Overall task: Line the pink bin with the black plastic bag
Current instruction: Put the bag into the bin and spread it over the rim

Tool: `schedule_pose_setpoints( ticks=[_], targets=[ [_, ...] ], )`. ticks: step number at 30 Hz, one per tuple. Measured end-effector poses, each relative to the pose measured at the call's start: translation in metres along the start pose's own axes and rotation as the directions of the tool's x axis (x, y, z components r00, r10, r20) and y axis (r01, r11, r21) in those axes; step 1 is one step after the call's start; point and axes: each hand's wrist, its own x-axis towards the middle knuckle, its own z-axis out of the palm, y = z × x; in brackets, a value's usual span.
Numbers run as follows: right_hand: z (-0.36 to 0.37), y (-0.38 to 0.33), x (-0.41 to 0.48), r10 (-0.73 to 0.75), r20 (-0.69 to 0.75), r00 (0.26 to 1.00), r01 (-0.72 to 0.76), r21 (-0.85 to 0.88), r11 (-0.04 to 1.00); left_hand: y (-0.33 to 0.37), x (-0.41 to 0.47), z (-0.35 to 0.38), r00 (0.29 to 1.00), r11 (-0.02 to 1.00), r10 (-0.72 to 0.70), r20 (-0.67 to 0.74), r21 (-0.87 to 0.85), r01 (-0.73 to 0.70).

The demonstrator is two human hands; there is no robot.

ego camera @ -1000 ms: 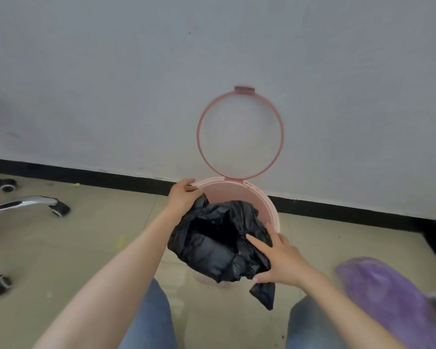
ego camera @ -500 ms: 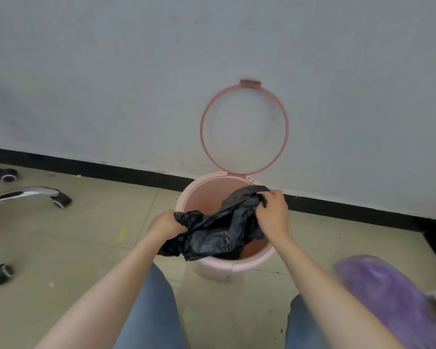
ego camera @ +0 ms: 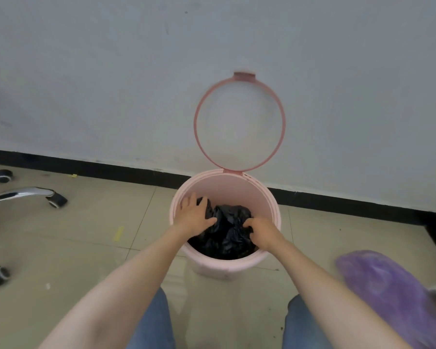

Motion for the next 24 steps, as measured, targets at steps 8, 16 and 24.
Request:
schedule_pose_setpoints(
  ticks=[8, 16, 24],
  targets=[
    [-0.022, -0.026, 0.012, 0.473, -0.150, 0.868, -0.032, 0.934, 0.355, -0.012, -0.022, -0.012, 0.995, 0.973, -0.044, -0.085, -0.229, 0.023],
    [-0.055, -0.008, 0.015, 0.593, -0.199, 0.780, 0.001, 0.948, 0.318, -0.018, -0.006, -0.065, 0.754, 0.602, -0.496, -0.431, -0.797, -0.059],
    [-0.070, -0.011, 0.011, 0.630, -0.014, 0.776, 0.176, 0.965, -0.196, 0.025, -0.030, 0.017, 0.937, 0.923, 0.344, 0.062, 0.159, -0.350]
  ],
)
